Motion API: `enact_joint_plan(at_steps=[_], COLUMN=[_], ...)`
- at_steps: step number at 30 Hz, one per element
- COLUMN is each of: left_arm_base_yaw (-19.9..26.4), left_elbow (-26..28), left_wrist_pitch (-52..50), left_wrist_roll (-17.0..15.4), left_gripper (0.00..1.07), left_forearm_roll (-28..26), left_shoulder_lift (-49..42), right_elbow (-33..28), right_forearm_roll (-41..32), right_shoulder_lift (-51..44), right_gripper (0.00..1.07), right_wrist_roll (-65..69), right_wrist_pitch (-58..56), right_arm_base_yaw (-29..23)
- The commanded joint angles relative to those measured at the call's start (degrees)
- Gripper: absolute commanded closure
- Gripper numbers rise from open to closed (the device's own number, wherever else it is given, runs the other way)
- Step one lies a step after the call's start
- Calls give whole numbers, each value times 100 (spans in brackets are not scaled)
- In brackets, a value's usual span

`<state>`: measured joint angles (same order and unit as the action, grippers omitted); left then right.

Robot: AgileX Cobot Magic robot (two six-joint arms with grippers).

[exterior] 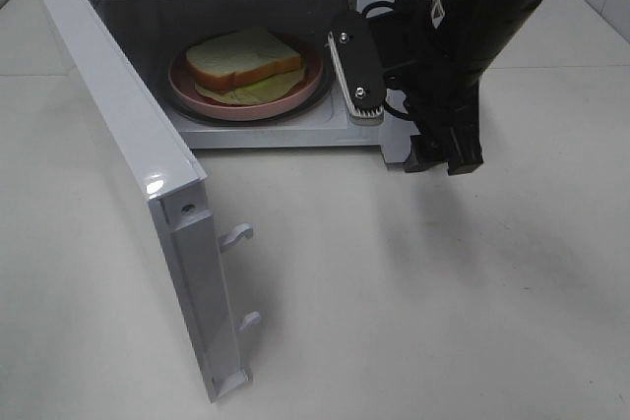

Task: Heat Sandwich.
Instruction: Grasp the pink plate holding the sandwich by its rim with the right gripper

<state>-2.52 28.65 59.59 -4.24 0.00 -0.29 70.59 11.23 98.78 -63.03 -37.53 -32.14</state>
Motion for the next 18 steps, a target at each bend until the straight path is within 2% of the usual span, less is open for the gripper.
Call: enact_joint_plan(at_steps=[1, 18], left_arm_base_yaw=[11, 11], left_elbow=[-17, -17], left_wrist_pitch=[-23, -23], left_wrist_roll=[29, 29], left_gripper=[9, 9], left_forearm_roll=[-69, -69], left_shoulder_lift=[-126, -126], right_elbow=[223, 1312], right_forearm_roll=[29, -6], right_shoulder_lift=[138, 1220], right_gripper=[20, 23], right_wrist_roll=[-46, -74], right_wrist_pitch=[235, 848], right_arm_base_yaw=[-120, -521])
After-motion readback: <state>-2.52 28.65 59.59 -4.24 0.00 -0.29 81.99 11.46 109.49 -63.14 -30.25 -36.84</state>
